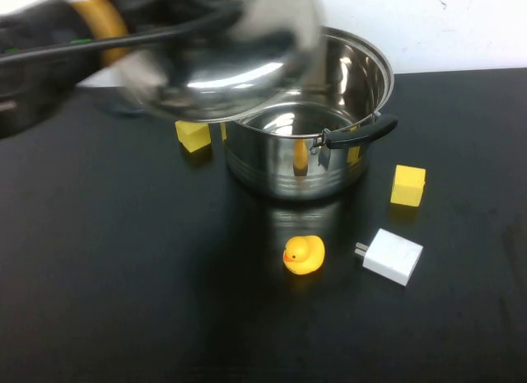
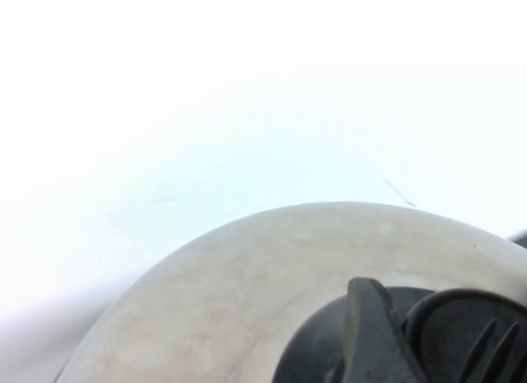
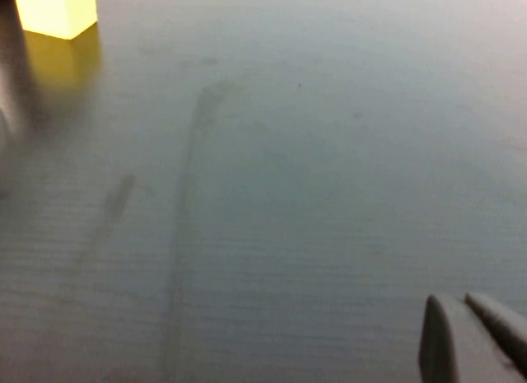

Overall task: Cover the pot
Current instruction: Place the pot lid on the pot

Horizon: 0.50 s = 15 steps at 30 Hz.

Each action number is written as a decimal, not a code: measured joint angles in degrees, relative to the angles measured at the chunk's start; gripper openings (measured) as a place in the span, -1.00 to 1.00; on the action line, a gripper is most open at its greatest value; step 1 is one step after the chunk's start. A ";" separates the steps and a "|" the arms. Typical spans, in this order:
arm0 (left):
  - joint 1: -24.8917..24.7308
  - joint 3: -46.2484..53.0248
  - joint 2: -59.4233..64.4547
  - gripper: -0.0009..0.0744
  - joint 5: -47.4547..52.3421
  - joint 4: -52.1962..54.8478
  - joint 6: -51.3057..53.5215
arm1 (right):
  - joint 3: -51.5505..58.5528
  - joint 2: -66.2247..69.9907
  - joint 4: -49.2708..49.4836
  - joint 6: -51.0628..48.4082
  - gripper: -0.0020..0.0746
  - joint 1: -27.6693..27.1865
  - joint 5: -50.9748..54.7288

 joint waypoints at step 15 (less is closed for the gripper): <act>-10.02 -20.39 21.52 -0.13 8.53 13.38 -8.33 | 0.00 0.00 0.00 0.00 -0.95 0.00 0.00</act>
